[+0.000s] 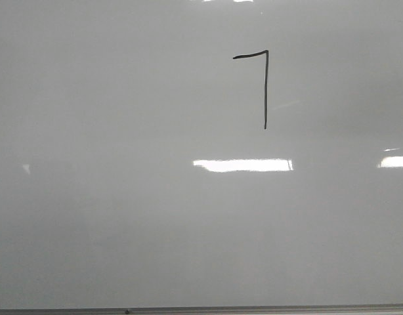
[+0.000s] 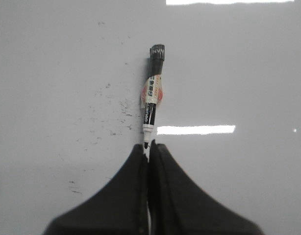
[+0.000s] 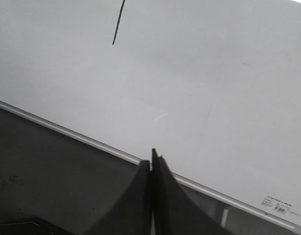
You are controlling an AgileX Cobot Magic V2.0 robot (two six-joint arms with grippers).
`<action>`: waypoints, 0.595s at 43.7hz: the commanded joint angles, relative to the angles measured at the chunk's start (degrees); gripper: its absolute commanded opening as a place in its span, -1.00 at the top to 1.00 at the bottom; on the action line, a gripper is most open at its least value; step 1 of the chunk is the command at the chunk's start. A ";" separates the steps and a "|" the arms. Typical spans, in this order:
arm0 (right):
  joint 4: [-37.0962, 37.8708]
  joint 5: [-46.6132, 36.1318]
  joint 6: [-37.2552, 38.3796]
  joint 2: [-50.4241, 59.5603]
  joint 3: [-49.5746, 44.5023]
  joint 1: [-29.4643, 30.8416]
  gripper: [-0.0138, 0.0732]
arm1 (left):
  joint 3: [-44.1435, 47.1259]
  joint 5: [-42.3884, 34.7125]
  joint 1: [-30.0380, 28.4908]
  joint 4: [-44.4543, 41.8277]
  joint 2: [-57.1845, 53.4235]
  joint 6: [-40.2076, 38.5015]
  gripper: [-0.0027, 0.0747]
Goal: Write number 7 on whiteboard
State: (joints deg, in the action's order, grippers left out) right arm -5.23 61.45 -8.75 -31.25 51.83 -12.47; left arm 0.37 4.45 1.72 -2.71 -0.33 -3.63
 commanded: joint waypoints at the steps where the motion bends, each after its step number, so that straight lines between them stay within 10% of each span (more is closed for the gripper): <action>1: -0.17 -3.38 0.24 -0.18 1.27 0.39 0.84 | 0.78 -6.66 -0.97 0.05 -0.85 -0.02 0.99; 26: -0.17 -3.38 0.24 -0.18 1.27 0.39 0.84 | 0.78 -7.75 -2.06 0.31 -0.85 -0.14 0.99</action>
State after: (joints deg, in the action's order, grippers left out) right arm -5.23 61.45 -8.65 -31.25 51.83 -12.47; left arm 0.37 1.48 -0.45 -2.71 -0.33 -3.63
